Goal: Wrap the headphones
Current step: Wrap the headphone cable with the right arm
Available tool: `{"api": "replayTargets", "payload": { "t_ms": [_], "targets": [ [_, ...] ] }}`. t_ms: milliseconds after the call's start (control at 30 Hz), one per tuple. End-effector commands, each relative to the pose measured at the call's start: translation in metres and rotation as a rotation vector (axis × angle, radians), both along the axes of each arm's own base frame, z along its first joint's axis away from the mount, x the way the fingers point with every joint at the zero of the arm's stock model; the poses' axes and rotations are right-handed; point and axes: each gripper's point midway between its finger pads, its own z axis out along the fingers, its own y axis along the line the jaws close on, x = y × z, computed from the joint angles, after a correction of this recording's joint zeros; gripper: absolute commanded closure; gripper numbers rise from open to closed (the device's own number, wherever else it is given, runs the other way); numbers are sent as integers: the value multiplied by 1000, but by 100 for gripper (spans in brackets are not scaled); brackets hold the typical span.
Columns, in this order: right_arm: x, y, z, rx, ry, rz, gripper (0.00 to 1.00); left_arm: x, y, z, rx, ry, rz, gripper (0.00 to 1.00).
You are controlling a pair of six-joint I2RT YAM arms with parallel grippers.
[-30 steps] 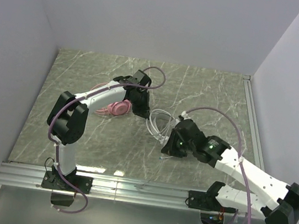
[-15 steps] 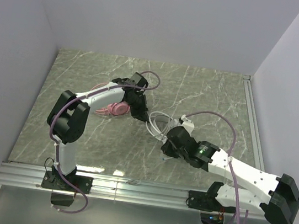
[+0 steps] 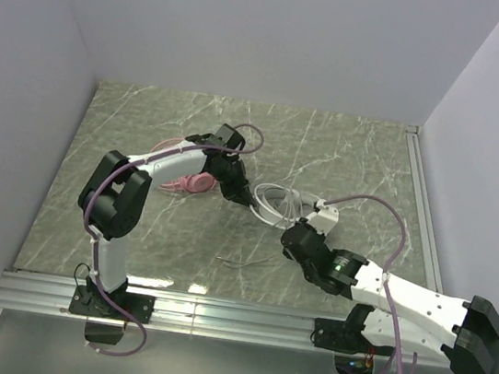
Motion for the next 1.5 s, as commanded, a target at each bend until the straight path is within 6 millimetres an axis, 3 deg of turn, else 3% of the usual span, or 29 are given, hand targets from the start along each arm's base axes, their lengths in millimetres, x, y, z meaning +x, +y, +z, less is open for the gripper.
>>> {"api": "replayTargets", "payload": {
  "t_ms": [0, 200, 467, 567, 833, 967, 1067, 1100, 1167, 1200, 1467],
  "targets": [
    [31, -8, 34, 37, -202, -116, 90, -23, -22, 31, -163, 53, -99, 99],
    [40, -13, 41, 51, -260, -194, 95, -26, -36, 50, -240, 58, -146, 100],
    [48, -40, 41, 141, -363, -418, 100, -44, -50, 66, -322, 88, -215, 100],
    [50, -54, 51, 156, -421, -529, 100, -46, -54, 74, -333, 75, -225, 99],
    [59, -64, 70, 344, -532, -738, 100, -42, -65, 110, -344, 26, -254, 99],
    [59, -62, 55, 364, -495, -767, 100, -45, -69, 120, -363, 7, -252, 100],
    [61, -53, 38, 405, -437, -758, 100, -56, -77, 115, -367, -9, -266, 99],
    [58, -55, 25, 400, -412, -751, 100, -63, -76, 100, -354, 27, -255, 99],
    [58, -53, 16, 433, -392, -751, 100, -68, -82, 92, -371, -5, -258, 99],
    [56, -57, 8, 424, -376, -753, 100, -78, -79, 73, -357, 31, -249, 99],
    [46, -62, -19, 395, -311, -733, 99, -112, -80, 10, -296, 70, -266, 99]
  ]
}}
